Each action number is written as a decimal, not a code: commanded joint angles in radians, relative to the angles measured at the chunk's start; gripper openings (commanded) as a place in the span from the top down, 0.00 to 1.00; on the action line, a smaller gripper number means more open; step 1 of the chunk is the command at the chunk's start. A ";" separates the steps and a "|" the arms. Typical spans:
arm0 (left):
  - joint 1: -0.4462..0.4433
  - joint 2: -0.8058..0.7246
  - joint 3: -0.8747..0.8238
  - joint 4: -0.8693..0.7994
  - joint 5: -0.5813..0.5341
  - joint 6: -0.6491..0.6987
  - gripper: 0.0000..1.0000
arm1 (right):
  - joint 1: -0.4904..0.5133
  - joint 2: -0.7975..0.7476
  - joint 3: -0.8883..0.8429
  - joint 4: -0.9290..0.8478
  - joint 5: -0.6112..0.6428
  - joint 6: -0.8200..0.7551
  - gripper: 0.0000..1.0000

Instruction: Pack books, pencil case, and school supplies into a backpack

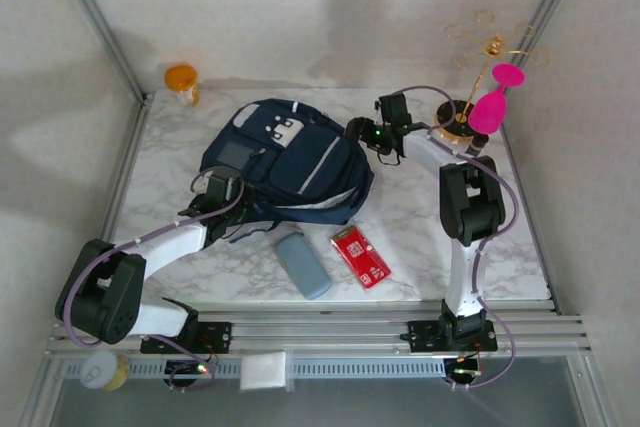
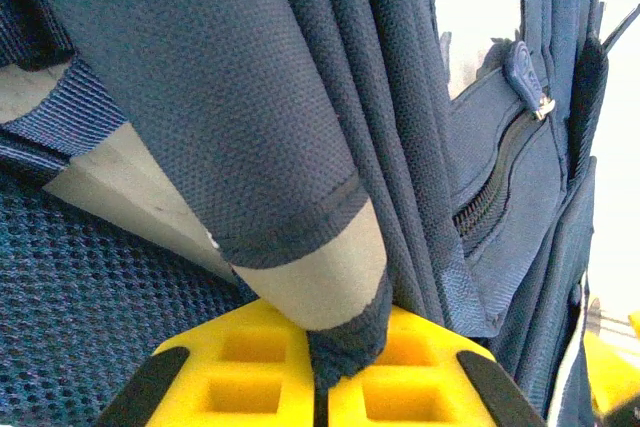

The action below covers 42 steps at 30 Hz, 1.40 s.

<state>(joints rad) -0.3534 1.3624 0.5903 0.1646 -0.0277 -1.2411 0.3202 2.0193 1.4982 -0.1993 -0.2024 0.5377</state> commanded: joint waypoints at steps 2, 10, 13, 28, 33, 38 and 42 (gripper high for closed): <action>-0.060 0.036 0.032 0.132 0.001 -0.117 1.00 | 0.005 -0.200 -0.110 -0.079 0.114 -0.031 0.21; -0.128 0.078 0.050 0.193 -0.032 -0.209 1.00 | 0.192 -0.441 -0.345 -0.169 0.038 0.008 0.27; -0.179 0.111 0.068 0.214 -0.040 -0.245 0.99 | 0.270 -0.498 -0.446 -0.093 -0.003 0.070 0.28; -0.247 0.173 0.127 0.231 0.024 -0.198 0.69 | 0.248 -0.341 -0.386 0.038 0.065 -0.051 0.37; -0.173 0.083 0.066 0.115 0.035 -0.074 0.51 | 0.303 -0.418 -0.387 -0.106 0.165 -0.063 0.35; -0.133 0.054 -0.003 0.116 0.081 -0.051 0.42 | 0.434 -0.493 -0.414 -0.188 0.269 -0.022 0.35; -0.081 0.095 -0.048 0.222 0.130 -0.090 0.40 | 0.543 -0.480 -0.439 -0.128 0.257 0.020 0.38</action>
<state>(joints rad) -0.4774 1.4292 0.5766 0.3244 0.0635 -1.3308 0.8101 1.5368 1.0790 -0.3317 0.0238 0.5205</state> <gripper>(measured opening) 0.599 0.630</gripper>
